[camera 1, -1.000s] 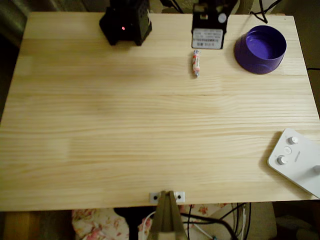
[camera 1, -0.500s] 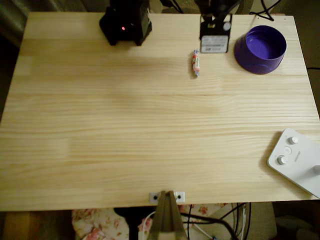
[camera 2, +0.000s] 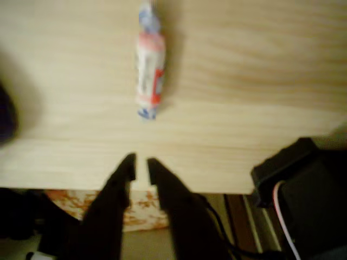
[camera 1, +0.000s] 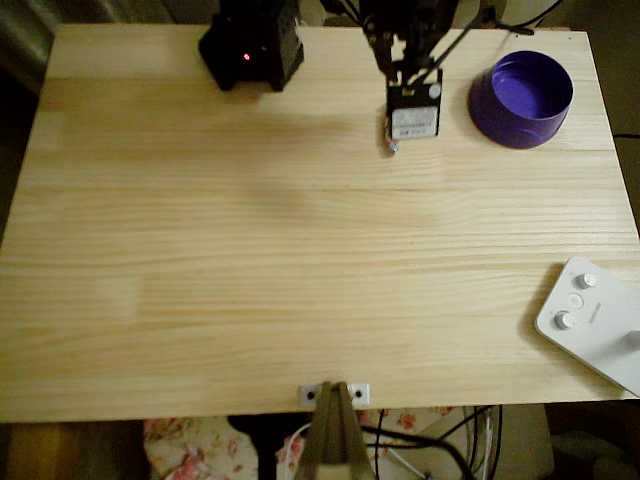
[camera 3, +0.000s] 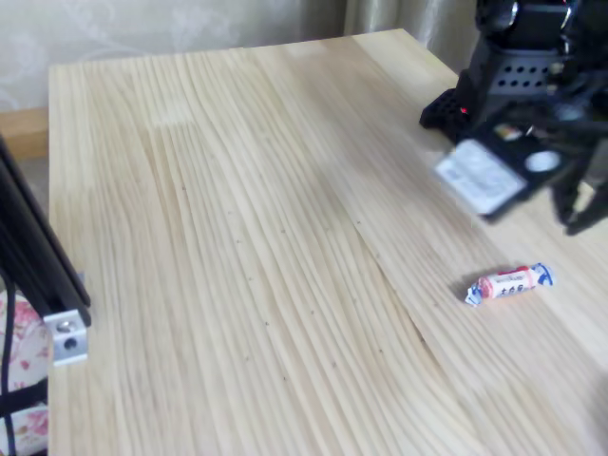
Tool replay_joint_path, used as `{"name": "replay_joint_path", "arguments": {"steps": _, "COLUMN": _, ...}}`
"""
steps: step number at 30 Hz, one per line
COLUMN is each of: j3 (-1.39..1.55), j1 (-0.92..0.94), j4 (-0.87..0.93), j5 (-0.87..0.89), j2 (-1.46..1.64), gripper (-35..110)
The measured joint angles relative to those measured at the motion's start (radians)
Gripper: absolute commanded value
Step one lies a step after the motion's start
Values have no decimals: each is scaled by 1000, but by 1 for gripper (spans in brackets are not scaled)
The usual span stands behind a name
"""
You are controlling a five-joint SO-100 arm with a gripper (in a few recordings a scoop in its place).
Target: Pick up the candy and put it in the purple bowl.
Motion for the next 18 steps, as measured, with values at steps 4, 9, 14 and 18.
{"name": "replay_joint_path", "arguments": {"steps": 4, "j3": -2, "j1": 2, "j4": -34, "j5": 15, "j2": -55, "gripper": 11}}
{"name": "replay_joint_path", "arguments": {"steps": 9, "j3": -3, "j1": -6, "j4": -86, "j5": 41, "j2": -109, "gripper": 14}}
{"name": "replay_joint_path", "arguments": {"steps": 14, "j3": -26, "j1": -21, "j4": -123, "j5": 58, "j2": -179, "gripper": 16}}
{"name": "replay_joint_path", "arguments": {"steps": 18, "j3": -43, "j1": -14, "j4": -161, "j5": 43, "j2": -232, "gripper": 20}}
